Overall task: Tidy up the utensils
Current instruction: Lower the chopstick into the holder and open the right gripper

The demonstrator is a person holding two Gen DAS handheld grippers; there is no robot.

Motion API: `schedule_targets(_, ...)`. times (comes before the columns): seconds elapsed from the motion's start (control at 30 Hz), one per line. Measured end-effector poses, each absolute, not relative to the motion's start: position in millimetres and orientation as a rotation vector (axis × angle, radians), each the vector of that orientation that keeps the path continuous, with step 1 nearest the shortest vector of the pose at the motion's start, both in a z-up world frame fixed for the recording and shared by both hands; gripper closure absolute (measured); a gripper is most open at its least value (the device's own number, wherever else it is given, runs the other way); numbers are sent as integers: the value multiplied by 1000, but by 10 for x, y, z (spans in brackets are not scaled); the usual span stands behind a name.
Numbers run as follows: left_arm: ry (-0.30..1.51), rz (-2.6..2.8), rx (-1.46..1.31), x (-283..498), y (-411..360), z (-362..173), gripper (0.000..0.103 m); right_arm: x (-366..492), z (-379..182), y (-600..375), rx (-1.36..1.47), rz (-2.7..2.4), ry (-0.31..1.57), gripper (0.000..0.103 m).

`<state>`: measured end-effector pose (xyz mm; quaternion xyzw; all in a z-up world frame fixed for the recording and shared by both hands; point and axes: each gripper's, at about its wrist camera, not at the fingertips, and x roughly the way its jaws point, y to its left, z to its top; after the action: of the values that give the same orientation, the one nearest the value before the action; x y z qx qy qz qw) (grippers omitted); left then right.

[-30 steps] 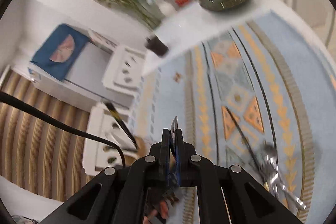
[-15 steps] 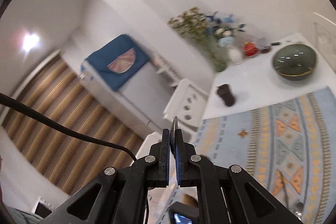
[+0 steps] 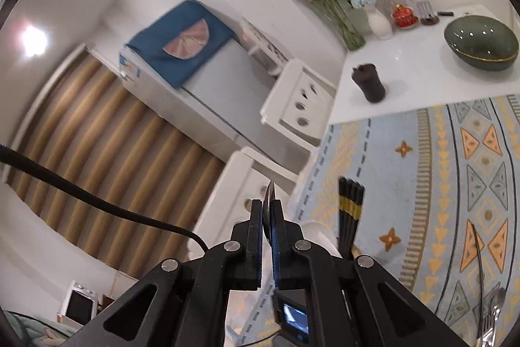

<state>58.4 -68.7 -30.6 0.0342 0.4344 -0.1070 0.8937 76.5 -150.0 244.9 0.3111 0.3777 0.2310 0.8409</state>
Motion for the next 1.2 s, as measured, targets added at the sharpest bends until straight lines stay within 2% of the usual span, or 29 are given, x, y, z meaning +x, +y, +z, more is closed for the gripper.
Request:
schedule_targets(0.43, 901, -222, 71, 584, -687, -306, 3, 897, 2165, -1276, 549, 452, 948, 97)
schedule_targets(0.53, 902, -223, 70, 592, -703, -310, 2, 938, 2110, -1302, 579, 454, 999, 92)
schedule_targets(0.67, 902, -224, 70, 610, -719, -322, 2, 866, 2268, -1434, 583, 447, 925, 90)
schedule_targets(0.8, 902, -224, 70, 608, -716, -326, 2, 756, 2479, -1657, 585, 412, 840, 78)
schedule_targets(0.87, 902, -224, 70, 608, -715, -326, 2, 685, 2550, -1797, 585, 370, 807, 67)
schedule_targets(1.2, 902, -224, 71, 609, -711, -330, 2, 440, 2525, -2289, 625, 218, 789, 58)
